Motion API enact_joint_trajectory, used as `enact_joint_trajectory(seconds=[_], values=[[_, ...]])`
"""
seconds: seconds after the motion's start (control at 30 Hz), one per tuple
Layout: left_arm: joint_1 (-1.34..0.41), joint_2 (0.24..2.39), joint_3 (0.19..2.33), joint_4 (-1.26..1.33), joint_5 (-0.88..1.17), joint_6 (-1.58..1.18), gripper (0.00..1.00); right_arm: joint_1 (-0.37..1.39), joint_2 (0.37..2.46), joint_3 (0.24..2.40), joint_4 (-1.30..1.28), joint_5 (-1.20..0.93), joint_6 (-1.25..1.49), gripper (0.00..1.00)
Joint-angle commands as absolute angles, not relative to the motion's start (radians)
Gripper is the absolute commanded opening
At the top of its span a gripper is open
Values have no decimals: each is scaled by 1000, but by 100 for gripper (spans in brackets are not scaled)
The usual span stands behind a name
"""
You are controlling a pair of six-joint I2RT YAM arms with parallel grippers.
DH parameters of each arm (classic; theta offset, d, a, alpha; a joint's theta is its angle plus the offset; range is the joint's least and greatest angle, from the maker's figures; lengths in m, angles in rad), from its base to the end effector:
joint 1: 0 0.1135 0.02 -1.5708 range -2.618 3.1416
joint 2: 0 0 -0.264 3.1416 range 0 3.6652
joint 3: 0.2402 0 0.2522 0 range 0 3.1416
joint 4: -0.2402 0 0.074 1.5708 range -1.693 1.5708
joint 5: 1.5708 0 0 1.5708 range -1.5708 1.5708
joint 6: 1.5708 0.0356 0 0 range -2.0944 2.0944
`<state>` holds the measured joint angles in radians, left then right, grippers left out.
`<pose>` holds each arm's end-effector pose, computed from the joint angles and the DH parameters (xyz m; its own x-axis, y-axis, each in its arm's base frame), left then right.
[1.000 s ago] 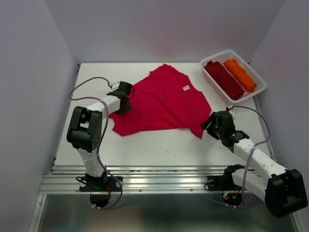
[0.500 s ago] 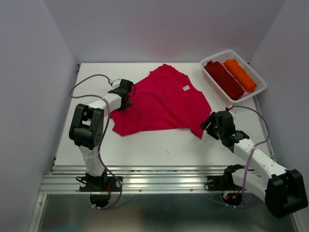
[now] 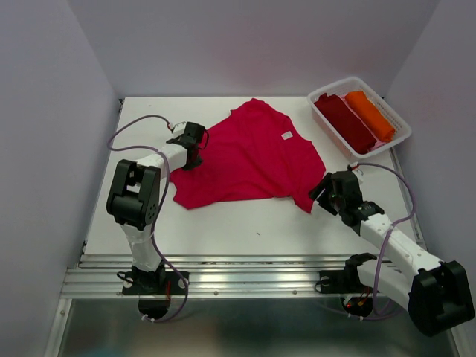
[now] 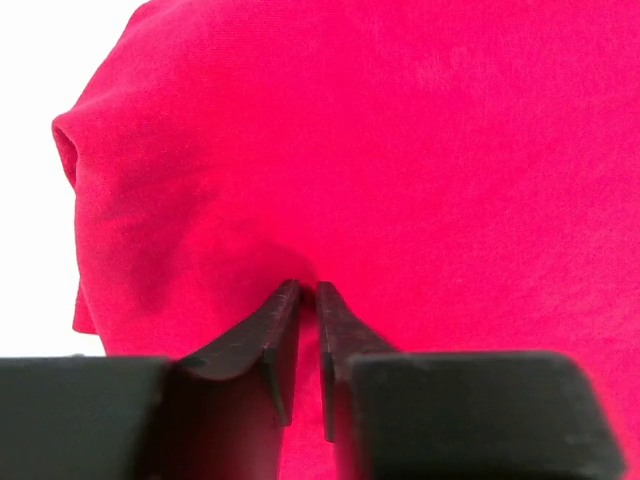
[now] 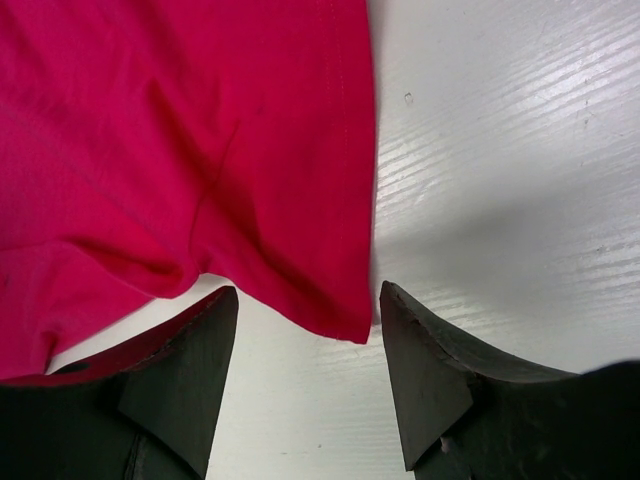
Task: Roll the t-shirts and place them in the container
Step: Flatten out the T-shirt at the center of the board.
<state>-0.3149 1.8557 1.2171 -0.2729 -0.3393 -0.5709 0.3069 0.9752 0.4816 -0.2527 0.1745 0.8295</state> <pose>0.3769 -0.1103 0.1840 -0.6854 -0.3127 -0.6576 -0.3235 0.9399 -0.1097 0.1888 0.0534 0.1948 -0.5668 0.5824 -0.5827 0.3585 0.8112 0.4620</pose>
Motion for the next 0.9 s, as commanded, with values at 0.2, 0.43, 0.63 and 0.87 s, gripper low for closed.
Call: enact_joint_trajectory(seconds=[0.2,0.43,0.63,0.87], values=[[-318,1815,1238,-305,-330,-554,0,301,953,483,-209,183,811,65],[-319,1662,1192,-350,-316,-554,0,301,946,498,-210,199,808,65],[-351,1450,1051,-388,-269,-594,0,301,953,534,-222,242,758,67],[-561,1195,861,-514,-166,-765,0,301,979,586,-236,324,715,68]])
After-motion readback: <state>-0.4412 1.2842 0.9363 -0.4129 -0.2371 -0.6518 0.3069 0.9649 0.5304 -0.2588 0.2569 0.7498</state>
